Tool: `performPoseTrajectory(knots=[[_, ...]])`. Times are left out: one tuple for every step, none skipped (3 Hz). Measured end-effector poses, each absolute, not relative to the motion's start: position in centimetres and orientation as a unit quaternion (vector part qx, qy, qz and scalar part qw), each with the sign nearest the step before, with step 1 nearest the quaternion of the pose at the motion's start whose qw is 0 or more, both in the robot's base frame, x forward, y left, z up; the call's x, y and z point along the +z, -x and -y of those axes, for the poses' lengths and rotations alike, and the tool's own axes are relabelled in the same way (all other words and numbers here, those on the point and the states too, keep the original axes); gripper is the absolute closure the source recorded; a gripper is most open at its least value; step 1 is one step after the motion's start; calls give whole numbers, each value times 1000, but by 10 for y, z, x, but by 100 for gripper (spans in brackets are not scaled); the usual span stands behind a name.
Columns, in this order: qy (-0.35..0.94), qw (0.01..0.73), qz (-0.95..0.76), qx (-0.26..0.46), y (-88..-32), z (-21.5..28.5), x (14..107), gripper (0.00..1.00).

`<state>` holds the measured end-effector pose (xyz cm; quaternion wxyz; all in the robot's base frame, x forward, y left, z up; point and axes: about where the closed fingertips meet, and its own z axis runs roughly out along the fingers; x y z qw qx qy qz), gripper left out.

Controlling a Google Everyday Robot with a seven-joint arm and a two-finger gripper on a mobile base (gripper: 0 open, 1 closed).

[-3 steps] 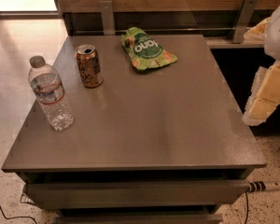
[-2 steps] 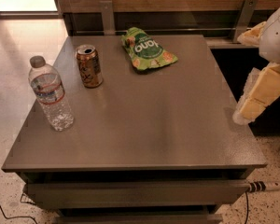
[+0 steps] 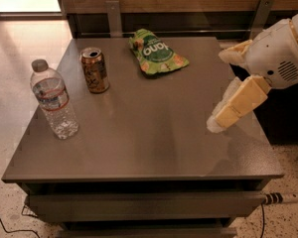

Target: Knock water bottle over

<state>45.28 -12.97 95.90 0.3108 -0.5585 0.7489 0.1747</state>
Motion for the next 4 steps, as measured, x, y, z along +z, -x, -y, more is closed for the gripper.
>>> performPoseTrajectory(knots=[[537,352,-717,270,-455,78,953,0],[522,379,-694,320,-455,50,953,0],[522,379,-694,320,-455,50,953,0],[521,407,-676,327,-470,37,953,0]])
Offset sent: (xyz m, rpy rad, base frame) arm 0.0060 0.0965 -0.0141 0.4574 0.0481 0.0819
